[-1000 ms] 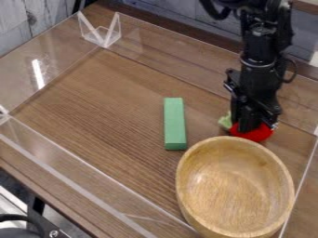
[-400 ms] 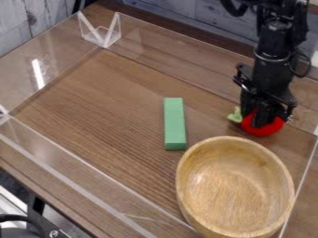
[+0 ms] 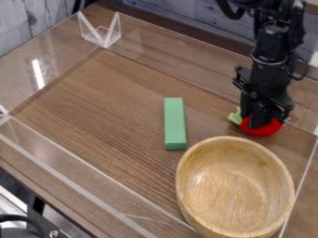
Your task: Move the red object to the right side of the table
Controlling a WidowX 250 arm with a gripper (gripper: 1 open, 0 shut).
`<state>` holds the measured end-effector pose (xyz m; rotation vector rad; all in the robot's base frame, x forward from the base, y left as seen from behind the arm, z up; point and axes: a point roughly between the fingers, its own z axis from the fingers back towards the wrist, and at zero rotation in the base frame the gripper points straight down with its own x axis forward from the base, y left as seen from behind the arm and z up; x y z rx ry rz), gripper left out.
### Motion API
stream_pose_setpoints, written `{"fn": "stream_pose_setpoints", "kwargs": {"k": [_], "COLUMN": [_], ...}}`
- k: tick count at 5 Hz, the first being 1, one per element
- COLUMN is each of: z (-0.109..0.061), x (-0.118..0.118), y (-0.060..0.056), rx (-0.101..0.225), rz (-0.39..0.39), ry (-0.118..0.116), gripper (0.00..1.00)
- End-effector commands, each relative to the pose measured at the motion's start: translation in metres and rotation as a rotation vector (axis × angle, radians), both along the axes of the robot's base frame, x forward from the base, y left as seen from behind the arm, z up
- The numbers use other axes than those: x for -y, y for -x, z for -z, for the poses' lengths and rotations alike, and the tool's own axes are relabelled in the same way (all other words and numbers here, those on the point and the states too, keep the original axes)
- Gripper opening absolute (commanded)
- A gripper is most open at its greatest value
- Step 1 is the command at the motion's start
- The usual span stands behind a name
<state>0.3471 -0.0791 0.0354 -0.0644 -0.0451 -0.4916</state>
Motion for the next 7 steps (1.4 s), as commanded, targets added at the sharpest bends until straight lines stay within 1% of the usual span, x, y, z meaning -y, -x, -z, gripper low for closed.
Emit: {"fn": "stream_pose_setpoints", "kwargs": {"k": [1, 2, 3, 4, 5, 6, 7], "z": [-0.014, -0.025, -0.028, -0.036, -0.059, -0.077, -0.093], "x": [-0.017, -0.03, -0.023, -0.009, -0.009, -0.009, -0.015], "y": [-0.011, -0.013, -0.015, -0.018, -0.015, -0.012, -0.018], "rx": [0.03, 0.028, 0.024, 0.034, 0.061, 0.082, 0.107], "rz": [0.045, 0.021, -0.045, -0.098, -0.085, -0.064, 0.013], "ry": [0.004, 0.005, 0.007, 0.005, 0.002, 0.001, 0.001], "gripper": [0.0, 1.0, 1.0, 1.0, 1.0, 1.0, 1.0]}}
